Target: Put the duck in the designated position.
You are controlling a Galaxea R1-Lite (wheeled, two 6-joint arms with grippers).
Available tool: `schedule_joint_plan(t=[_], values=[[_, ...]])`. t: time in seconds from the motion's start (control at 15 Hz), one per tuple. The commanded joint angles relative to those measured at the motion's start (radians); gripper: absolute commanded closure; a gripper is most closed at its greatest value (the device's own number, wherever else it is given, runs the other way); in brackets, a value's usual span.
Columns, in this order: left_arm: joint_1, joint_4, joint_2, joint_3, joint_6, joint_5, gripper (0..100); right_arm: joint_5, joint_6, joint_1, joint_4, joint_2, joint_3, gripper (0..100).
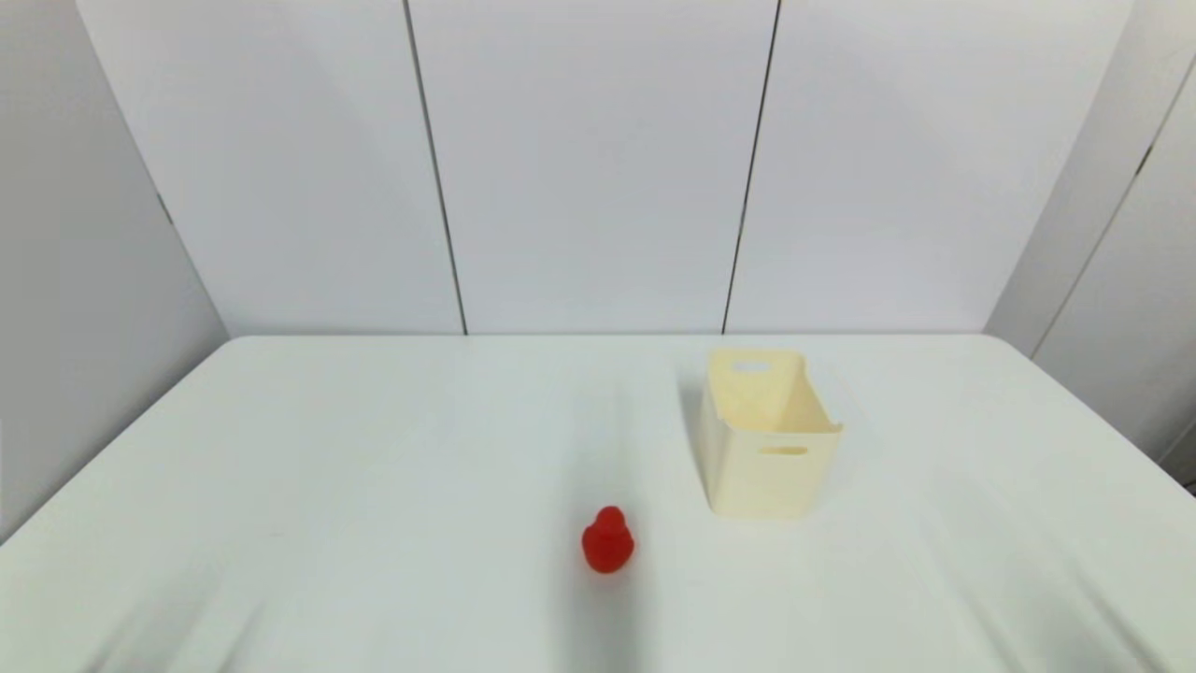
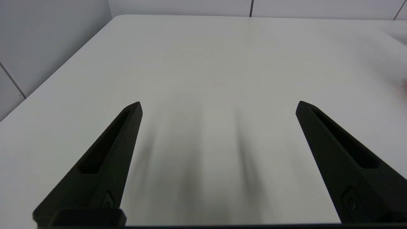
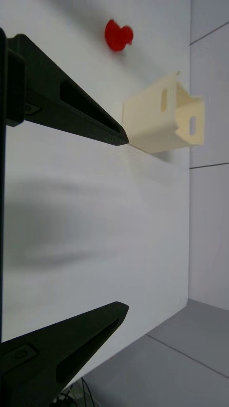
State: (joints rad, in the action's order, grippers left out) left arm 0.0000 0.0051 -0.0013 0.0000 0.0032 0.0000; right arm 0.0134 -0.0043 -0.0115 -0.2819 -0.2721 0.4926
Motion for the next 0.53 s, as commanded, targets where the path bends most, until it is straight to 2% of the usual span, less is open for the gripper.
schedule_joint_plan(t=[0.07,0.13,0.27,0.47,0.53], values=[[0.0,-0.001,0.001,0.0,0.0,0.0,0,0.048,-0.014,-0.002,-0.2,-0.269,0.305,0],[0.0,-0.001,0.001,0.0,0.0,0.002,0,0.049,-0.023,-0.002,-0.198,-0.349,0.38,0],[0.0,-0.001,0.001,0.0,0.0,0.0,0,0.089,-0.042,-0.002,-0.2,-0.476,0.492,0],[0.0,-0.001,0.001,0.0,0.0,0.002,0,0.099,-0.068,-0.053,-0.181,-0.598,0.546,0],[0.0,-0.001,0.001,0.0,0.0,0.0,0,0.1,-0.071,-0.096,-0.18,-0.653,0.563,0]])
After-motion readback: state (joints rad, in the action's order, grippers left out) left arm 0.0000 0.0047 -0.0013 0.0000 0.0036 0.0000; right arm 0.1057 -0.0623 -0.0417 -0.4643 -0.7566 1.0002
